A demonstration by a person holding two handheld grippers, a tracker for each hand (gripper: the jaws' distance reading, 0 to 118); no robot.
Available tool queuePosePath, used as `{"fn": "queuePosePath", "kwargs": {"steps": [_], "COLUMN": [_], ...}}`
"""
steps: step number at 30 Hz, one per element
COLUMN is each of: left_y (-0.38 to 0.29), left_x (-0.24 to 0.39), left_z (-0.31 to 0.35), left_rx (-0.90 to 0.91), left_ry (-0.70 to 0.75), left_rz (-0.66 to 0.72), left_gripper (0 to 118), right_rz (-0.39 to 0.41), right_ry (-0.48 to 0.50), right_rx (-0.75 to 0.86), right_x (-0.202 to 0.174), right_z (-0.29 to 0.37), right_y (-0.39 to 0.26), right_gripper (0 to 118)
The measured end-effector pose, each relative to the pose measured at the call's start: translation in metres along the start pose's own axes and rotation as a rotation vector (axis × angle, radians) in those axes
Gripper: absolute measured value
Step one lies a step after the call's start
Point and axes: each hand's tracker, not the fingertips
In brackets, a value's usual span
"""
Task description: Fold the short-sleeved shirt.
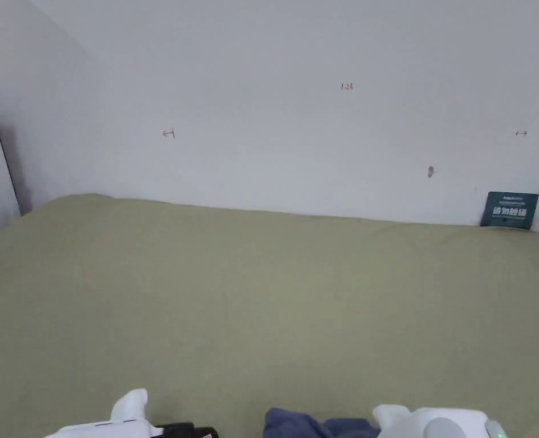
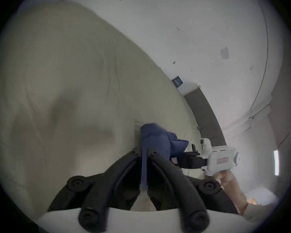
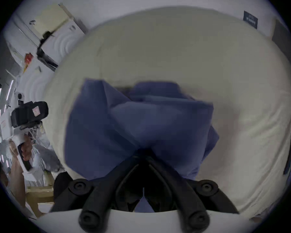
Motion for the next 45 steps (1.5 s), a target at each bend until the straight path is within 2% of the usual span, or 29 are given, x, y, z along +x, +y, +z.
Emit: {"fn": "queuePosePath", "kwargs": {"steps": [1,2,3,5,6,8,11,13,14,15,16,17,18,19,20,22,27,29,32,34,39,43,45], "left_y": [-0.001,-0.003,-0.004,-0.004,-0.005,-0.004,-0.009,-0.013,-0.014,-0.016,-0.019,-0.022,-0.026,-0.028,-0.025,-0.023,-0.005,0.011,0.037,0.057,0.108,0.152,0.173], "left_x": [-0.006,-0.01,-0.014,-0.017,-0.016,-0.01,0.002,0.011,0.014,0.016,0.019,0.02,0.021,0.02,0.014,0.011,0.022,0.02,0.006,-0.015,-0.082,-0.137,-0.162], "left_z": [-0.004,-0.009,-0.013,-0.033,-0.043,-0.064,-0.097,-0.105,-0.11,-0.117,-0.122,-0.123,-0.128,-0.128,-0.124,-0.119,-0.1,-0.082,-0.045,-0.015,0.068,0.127,0.153], "left_rx": [-0.027,-0.025,-0.031,-0.088,-0.121,-0.155,-0.197,-0.163,-0.17,-0.2,-0.218,-0.221,-0.225,-0.215,-0.196,-0.207,-0.228,-0.23,-0.208,-0.177,-0.129,-0.154,-0.153], "left_ry": [-0.025,-0.031,-0.047,-0.142,-0.19,-0.201,-0.104,-0.155,-0.186,-0.175,-0.166,-0.113,-0.015,-0.022,-0.115,-0.106,-0.076,-0.048,0.022,0.081,0.227,0.345,0.412], "left_rz": [0.016,0.034,0.039,0.052,0.059,0.055,0.029,0.021,0.015,0.019,0.019,-0.005,-0.04,-0.034,0.032,0.04,-0.076,-0.137,-0.192,-0.191,-0.157,-0.145,-0.156], "left_gripper": [10,30,59,117,118,118,118,117,111,96,58,31,31,30,30,30,30,30,30,30,30,30,30], "right_rz": [-0.007,-0.045,-0.067,-0.061,-0.061,-0.06,-0.056,-0.053,-0.059,-0.075,-0.084,-0.092,-0.098,-0.103,-0.105,-0.097,-0.041,-0.019,-0.011,-0.036,-0.011,-0.012,-0.01], "right_ry": [0.022,0.076,0.085,0.09,0.095,0.099,0.099,0.106,0.114,0.126,0.132,0.138,0.134,0.137,0.132,0.115,-0.059,-0.124,-0.149,-0.148,-0.145,-0.115,-0.129], "right_rx": [0.043,0.091,0.086,0.08,0.079,0.077,0.081,0.092,0.098,0.105,0.108,0.113,0.117,0.125,0.13,0.152,0.218,0.252,0.344,0.421,0.655,0.715,0.804], "right_x": [0.005,0.008,0.011,0.014,0.014,0.014,0.014,0.016,0.018,0.02,0.022,0.023,0.023,0.024,0.022,0.015,-0.033,-0.064,-0.11,-0.142,-0.233,-0.301,-0.327], "right_z": [0.0,0.004,0.006,0.007,0.006,0.006,0.006,0.006,0.007,0.007,0.007,0.007,0.008,0.009,0.009,0.011,0.018,0.018,0.015,0.012,-0.002,-0.025,-0.039], "right_y": [-0.004,-0.005,-0.006,-0.008,-0.007,-0.006,-0.008,-0.01,-0.011,-0.012,-0.013,-0.014,-0.015,-0.016,-0.017,-0.019,-0.02,-0.016,-0.008,-0.003,0.0,0.006,0.005], "right_gripper": [0,0,0,0,0,0,0,0,0,0,0,0,0,0,0,0,0,0,0,0,1,1,1]}}
